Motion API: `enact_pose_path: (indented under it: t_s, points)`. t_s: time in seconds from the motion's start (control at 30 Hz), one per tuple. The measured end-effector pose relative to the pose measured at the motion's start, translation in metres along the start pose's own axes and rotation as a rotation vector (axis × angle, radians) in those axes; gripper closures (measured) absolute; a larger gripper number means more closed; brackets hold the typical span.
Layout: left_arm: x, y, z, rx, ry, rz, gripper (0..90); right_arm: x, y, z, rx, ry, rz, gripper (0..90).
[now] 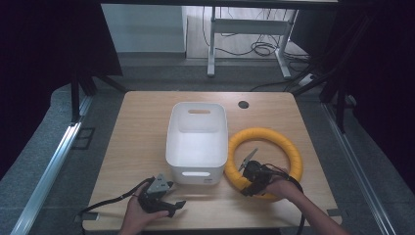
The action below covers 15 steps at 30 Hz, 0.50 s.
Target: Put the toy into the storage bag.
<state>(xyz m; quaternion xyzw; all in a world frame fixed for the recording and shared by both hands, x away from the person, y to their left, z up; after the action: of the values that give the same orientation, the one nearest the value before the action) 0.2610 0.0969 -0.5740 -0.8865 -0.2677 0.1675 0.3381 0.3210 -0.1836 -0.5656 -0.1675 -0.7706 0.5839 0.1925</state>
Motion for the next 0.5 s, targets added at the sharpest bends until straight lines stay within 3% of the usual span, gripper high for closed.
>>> enact_pose_path:
  t_s: [0.5]
  points:
    - [0.000, 0.001, 0.000, 0.003, -0.001, 0.001, 18.5, -0.007, -0.030, 0.004, -0.160, 0.019, -0.103, 50.7]
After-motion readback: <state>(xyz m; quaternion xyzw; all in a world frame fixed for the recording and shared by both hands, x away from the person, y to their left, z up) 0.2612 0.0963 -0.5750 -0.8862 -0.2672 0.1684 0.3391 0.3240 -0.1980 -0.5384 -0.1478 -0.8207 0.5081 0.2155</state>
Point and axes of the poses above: each handheld gripper's, and its own axes: y roughly forward along the jaws, z roughly out of its underside, x roughly to its left, the point moved 7 cm from there along y, roughly forward along the jaws, and after that the axes turned 1 degree about x, right-handed, at the moved point
